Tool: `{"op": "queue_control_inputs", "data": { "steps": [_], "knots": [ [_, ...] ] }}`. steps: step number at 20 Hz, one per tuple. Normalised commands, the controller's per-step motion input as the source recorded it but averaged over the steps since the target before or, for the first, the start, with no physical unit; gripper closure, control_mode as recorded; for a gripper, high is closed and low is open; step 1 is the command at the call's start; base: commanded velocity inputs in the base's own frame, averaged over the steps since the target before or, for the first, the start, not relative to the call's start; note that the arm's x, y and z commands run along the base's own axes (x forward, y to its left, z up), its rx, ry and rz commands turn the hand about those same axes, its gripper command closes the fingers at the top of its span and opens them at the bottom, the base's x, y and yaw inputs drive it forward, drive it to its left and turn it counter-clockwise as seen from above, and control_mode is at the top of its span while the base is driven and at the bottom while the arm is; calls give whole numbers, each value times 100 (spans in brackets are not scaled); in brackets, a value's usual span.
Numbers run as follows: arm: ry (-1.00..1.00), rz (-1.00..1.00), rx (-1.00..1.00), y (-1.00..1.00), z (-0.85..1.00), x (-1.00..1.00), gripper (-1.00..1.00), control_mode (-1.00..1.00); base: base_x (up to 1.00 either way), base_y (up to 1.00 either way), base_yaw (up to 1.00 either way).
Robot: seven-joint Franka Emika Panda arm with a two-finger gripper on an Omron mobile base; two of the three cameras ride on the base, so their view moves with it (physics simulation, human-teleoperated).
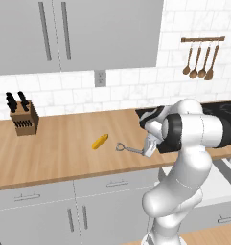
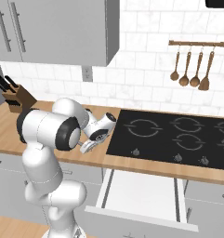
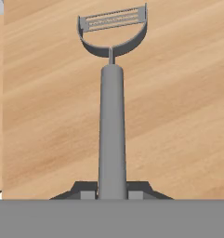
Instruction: Pick the peeler from the drawer and place it on the counter.
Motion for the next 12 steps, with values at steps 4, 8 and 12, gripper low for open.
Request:
{"op": "queue_control_inputs", "data": {
  "steps": [4,8,12],
  "knots": [
    [0,0,0,0,-53,50,100,-100,0,0,0],
    [0,0,0,0,-59,45,100,-100,0,0,0],
    [-5,-1,0,15,-28,29,-100,-100,0,0,0]
  ]
}}
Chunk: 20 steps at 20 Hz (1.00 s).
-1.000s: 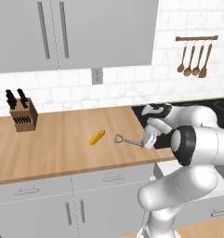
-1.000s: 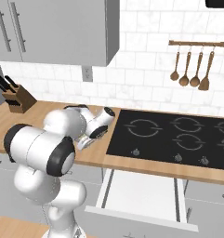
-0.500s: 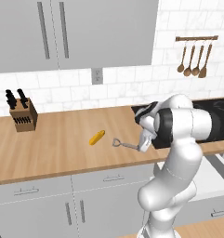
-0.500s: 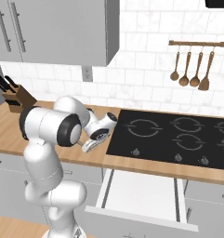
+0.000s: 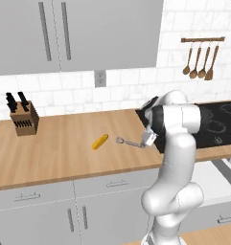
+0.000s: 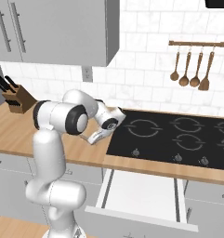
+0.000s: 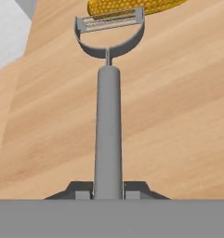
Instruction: Pick the peeler from the drawer and place it on the counter.
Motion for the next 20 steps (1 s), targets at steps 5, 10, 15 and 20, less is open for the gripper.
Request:
{"op": "queue_control_inputs", "data": {
  "steps": [5,10,15,20],
  "knots": [
    [-11,0,0,2,2,-4,-100,-100,0,0,0],
    [-28,0,0,0,29,-33,-100,-100,0,0,0],
    [-35,0,0,-1,96,-74,-100,-100,0,0,0],
    [-38,-2,1,-12,100,-78,-100,-100,0,0,0]
  ]
}}
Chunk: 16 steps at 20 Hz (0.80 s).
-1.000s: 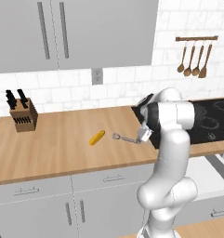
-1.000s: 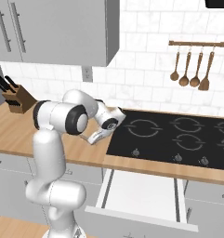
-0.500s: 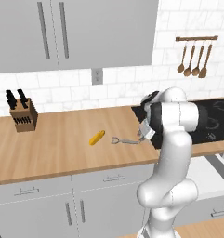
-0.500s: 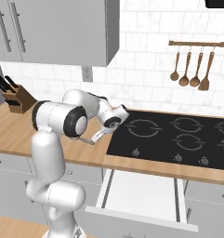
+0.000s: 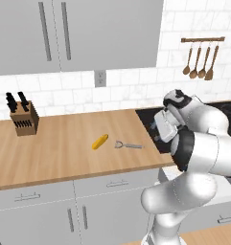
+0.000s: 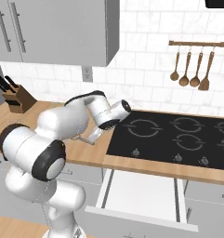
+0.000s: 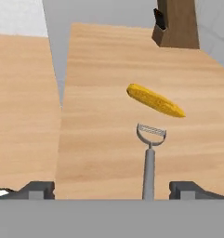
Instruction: Pick the peeler from the drawer and place it on the counter.
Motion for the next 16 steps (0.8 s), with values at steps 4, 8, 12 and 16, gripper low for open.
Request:
{"op": "queue_control_inputs", "data": {
  "steps": [4,8,12,16],
  "knots": [
    [-10,-3,13,-39,100,-73,-100,-100,0,0,0],
    [-9,0,15,-52,100,-76,-100,-100,0,0,0],
    [-34,0,10,-22,100,-77,-100,-100,0,0,0],
    [-62,0,6,-8,95,-45,-100,-100,0,0,0]
  ]
}}
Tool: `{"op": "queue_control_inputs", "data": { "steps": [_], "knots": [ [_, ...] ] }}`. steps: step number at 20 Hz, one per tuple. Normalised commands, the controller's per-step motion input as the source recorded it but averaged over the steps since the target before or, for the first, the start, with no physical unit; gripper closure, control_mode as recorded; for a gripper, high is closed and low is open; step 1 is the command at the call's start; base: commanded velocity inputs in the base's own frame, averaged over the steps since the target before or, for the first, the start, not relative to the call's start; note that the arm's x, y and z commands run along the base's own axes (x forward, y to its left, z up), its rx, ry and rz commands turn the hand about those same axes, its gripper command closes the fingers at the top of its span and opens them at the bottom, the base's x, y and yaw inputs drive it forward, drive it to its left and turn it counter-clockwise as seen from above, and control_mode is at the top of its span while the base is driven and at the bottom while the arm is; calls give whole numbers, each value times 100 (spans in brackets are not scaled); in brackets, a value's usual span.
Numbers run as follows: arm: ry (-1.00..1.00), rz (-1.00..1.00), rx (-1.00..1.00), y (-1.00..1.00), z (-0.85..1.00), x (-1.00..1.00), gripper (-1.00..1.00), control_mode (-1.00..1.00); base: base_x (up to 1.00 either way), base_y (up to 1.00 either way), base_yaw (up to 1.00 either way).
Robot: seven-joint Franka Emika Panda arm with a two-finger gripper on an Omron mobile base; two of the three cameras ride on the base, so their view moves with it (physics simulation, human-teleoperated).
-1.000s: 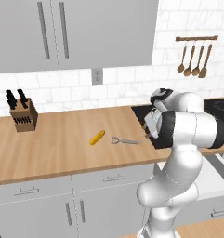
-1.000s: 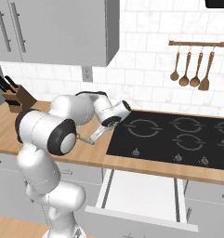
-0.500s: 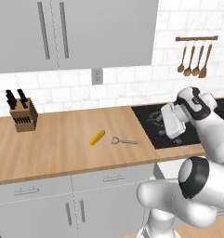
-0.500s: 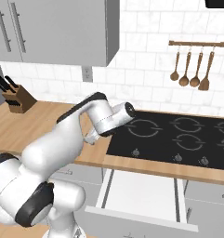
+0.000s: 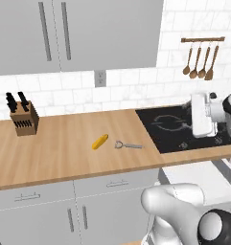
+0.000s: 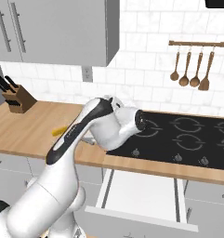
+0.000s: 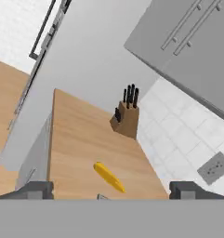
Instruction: Pick the peeler from the drawer and place it on the counter.
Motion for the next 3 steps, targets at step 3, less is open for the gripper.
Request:
{"op": "queue_control_inputs", "data": {
  "steps": [3],
  "knots": [
    [-91,3,15,8,0,73,-100,-100,0,0,0]
  ]
}}
